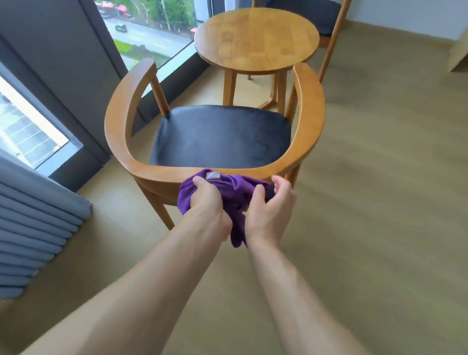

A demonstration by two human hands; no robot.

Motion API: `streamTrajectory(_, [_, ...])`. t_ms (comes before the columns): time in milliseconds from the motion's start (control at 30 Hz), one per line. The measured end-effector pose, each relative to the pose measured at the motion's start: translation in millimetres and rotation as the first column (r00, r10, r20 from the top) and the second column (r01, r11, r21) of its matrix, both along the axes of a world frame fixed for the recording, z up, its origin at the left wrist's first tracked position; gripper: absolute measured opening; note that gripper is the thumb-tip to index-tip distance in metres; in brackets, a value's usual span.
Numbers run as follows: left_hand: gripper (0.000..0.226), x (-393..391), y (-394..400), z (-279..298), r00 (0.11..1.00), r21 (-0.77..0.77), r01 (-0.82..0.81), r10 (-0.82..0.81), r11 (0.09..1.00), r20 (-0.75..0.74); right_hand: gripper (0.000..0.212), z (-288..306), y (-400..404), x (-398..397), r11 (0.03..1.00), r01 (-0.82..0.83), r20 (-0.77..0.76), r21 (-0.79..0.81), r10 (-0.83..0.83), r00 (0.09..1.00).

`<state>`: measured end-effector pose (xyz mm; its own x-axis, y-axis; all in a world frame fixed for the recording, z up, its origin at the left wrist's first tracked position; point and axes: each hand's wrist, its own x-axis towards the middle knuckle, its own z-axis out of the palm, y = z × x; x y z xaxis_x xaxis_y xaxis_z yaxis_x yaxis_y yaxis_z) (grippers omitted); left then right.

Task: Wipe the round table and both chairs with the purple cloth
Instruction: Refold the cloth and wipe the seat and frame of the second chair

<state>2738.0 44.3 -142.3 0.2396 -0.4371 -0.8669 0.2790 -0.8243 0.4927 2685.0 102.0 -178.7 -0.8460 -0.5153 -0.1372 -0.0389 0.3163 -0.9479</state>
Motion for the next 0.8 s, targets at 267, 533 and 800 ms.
streamTrajectory(267, [0.047,29.2,4.2,6.6,0.892,-0.037,0.447,-0.442,0.894,0.096,0.064,-19.7,-14.7,68.1,0.951,0.177,0.904,-0.255,0.17,0.392])
streamTrajectory(533, [0.035,75.9,-75.6,39.8,0.15,-0.075,0.983,-0.491,0.169,0.858,0.082,-2.5,-57.5,81.2,0.924,0.381,0.847,0.012,-0.212,0.487])
streamTrajectory(800, [0.081,55.3,-91.9,-0.8,-0.13,0.087,0.991,-0.593,-0.101,0.794,0.074,-4.8,-85.9,87.7,0.784,0.62,0.61,0.032,-0.507,0.609])
